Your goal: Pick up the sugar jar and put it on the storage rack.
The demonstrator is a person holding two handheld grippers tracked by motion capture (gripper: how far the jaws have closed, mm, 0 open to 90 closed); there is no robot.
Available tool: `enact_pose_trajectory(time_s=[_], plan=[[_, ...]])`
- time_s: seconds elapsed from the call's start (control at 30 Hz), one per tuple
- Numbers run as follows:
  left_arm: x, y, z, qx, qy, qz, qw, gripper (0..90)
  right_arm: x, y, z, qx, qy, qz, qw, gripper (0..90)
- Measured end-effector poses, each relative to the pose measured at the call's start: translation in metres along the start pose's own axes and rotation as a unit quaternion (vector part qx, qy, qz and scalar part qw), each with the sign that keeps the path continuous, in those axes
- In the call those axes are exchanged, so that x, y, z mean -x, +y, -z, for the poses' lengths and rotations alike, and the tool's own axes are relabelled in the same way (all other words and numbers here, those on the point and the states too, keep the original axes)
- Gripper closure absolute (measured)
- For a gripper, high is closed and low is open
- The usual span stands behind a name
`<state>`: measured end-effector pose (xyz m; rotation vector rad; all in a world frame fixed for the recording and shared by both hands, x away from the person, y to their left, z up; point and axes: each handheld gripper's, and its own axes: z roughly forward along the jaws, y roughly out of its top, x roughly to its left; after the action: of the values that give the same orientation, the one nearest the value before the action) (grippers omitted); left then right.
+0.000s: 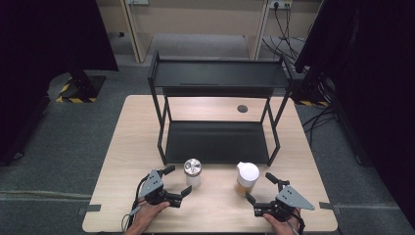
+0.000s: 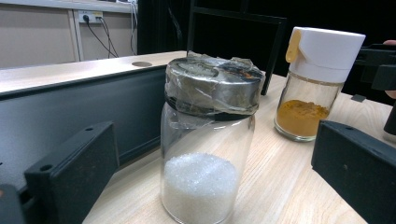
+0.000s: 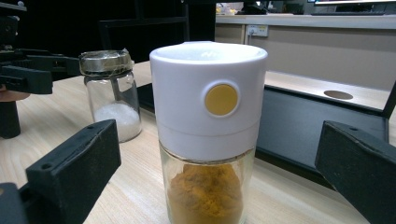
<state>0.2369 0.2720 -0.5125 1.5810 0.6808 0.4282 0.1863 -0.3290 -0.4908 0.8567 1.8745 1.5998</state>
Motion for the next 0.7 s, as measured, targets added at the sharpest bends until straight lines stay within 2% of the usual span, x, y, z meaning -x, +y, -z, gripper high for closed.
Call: enact_pose_trajectory(time_s=[0.7], plan=[[-0.0004,-0.0007,0.0008,0.003,0.001,0.001,1.0,0.1,-0.0003,-0.001,-0.0003,0.002,0.002,-0.005,1.0,0.5]])
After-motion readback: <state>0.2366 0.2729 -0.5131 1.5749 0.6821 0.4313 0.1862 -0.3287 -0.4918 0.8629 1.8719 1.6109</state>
